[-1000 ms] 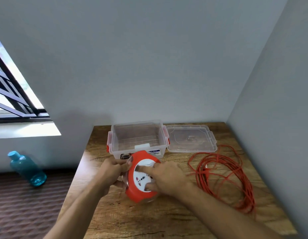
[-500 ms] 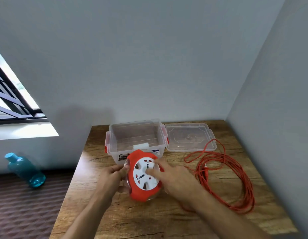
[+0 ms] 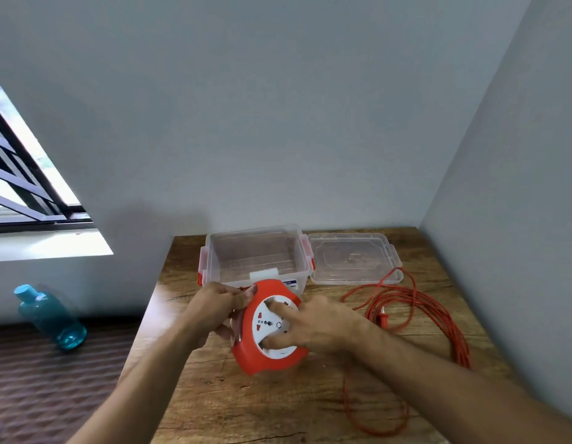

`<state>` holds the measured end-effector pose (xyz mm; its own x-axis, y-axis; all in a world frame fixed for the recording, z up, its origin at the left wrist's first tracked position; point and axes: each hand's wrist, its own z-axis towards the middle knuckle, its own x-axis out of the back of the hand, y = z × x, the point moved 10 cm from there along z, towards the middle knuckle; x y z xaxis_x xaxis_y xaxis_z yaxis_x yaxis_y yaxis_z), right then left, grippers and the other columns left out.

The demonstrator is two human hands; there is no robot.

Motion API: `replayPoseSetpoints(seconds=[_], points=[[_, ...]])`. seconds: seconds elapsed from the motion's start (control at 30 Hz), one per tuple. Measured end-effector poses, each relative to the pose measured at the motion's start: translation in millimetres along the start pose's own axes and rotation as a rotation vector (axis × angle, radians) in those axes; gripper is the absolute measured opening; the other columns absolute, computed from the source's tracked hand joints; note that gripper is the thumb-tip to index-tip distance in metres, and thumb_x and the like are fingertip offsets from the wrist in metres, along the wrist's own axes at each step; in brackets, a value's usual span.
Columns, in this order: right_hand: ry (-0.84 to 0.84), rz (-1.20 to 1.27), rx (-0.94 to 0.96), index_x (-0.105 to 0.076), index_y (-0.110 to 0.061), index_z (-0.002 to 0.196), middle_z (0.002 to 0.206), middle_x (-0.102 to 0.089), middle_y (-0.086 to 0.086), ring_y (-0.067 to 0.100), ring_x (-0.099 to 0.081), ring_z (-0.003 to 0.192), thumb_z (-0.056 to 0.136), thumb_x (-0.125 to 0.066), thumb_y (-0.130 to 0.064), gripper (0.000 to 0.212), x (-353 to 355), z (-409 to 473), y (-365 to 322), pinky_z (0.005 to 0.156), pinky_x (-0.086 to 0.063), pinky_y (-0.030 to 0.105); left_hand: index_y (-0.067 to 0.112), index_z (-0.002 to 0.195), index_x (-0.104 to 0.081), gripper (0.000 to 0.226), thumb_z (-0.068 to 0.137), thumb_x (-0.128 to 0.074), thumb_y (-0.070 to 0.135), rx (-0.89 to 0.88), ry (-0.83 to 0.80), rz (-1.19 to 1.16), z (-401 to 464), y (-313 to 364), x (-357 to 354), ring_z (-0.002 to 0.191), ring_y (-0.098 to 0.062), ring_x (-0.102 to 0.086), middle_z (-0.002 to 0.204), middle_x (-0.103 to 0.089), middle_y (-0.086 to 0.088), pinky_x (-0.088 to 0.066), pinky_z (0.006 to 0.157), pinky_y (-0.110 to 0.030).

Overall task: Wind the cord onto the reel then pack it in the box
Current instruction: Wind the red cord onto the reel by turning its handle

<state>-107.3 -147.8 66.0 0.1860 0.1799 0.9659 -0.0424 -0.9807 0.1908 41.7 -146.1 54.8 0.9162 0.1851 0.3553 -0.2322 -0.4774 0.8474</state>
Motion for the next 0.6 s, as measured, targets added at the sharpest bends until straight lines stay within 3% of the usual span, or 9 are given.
replayPoseSetpoints(seconds=[0.1, 0.23, 0.37, 0.43, 0.5, 0.53, 0.6], points=[[0.034, 0.085, -0.193, -0.025, -0.045, 0.147, 0.153, -0.039, 0.020, 0.044, -0.066, 0.102, 0.094, -0.067, -0.040, 0.067, -6.5, -0.4, 16.6, 0.070, -0.062, 0.048, 0.021, 0.083, -0.082, 0.021, 0.093, -0.071, 0.036, -0.030, 0.035, -0.081, -3.3, -1.3, 1.6, 0.069, -0.019, -0.080, 0.080, -0.084, 0.000, -0.063, 0.048, -0.033], [0.280, 0.367, -0.701, -0.031, -0.047, 0.144, 0.120, -0.070, 0.004, 0.028, -0.070, 0.096, 0.081, -0.052, -0.068, 0.070, -4.4, -14.8, 44.8, 0.068, -0.052, 0.034, 0.024, 0.081, -0.082, 0.017, 0.094, -0.072, 0.020, -0.100, 0.106, -0.219, -10.3, -3.2, -1.1, 0.062, -0.016, -0.079, 0.076, -0.083, 0.001, -0.060, 0.043, -0.030], [0.402, 0.899, -1.203, -0.042, -0.038, 0.133, 0.113, -0.071, -0.003, 0.024, -0.072, 0.094, 0.074, -0.065, -0.071, 0.071, -31.6, -35.4, 43.3, 0.055, -0.043, 0.026, 0.032, 0.087, -0.082, 0.019, 0.092, -0.073, 0.016, -0.172, 0.143, -0.281, -18.3, -5.8, -10.0, 0.069, -0.018, -0.081, 0.081, -0.084, 0.006, -0.062, 0.047, -0.031], [0.514, 1.327, -1.382, -0.045, -0.028, 0.126, 0.101, -0.075, 0.002, 0.018, -0.074, 0.070, 0.080, -0.069, -0.063, 0.063, -53.7, -41.0, 31.4, 0.045, -0.049, 0.026, 0.039, 0.084, -0.084, 0.029, 0.092, -0.073, 0.012, -0.196, 0.127, -0.288, -21.3, -8.1, -17.7, 0.071, -0.020, -0.081, 0.082, -0.084, 0.005, -0.064, 0.050, -0.031], [0.582, 1.753, -1.448, -0.045, -0.021, 0.123, 0.074, -0.076, 0.006, 0.015, -0.066, 0.044, 0.088, -0.069, -0.053, 0.053, -69.1, -38.2, 16.6, 0.034, -0.043, 0.022, 0.046, 0.079, -0.082, 0.040, 0.092, -0.073, 0.009, -0.215, 0.133, -0.275, -23.6, -10.8, -21.4, 0.076, -0.017, -0.081, 0.085, -0.084, 0.007, -0.065, 0.054, -0.031], [0.586, 1.848, -1.424, -0.045, -0.020, 0.123, 0.068, -0.075, 0.006, 0.017, -0.065, 0.042, 0.091, -0.068, -0.048, 0.049, -70.0, -35.8, 12.7, 0.034, -0.043, 0.022, 0.046, 0.078, -0.082, 0.040, 0.091, -0.073, 0.009, -0.216, 0.150, -0.274, -24.2, -13.4, -20.3, 0.077, -0.016, -0.081, 0.086, -0.084, 0.008, -0.065, 0.055, -0.031], [0.539, 1.725, -1.331, -0.045, -0.023, 0.125, 0.075, -0.076, 0.005, 0.019, -0.070, 0.049, 0.094, -0.065, -0.043, 0.042, -61.8, -38.9, 15.0, 0.039, -0.049, 0.025, 0.038, 0.083, -0.083, 0.032, 0.093, -0.072, 0.009, -0.185, 0.189, -0.303, -23.9, -20.3, -14.5, 0.078, -0.018, -0.081, 0.087, -0.085, 0.005, -0.065, 0.054, -0.035]])
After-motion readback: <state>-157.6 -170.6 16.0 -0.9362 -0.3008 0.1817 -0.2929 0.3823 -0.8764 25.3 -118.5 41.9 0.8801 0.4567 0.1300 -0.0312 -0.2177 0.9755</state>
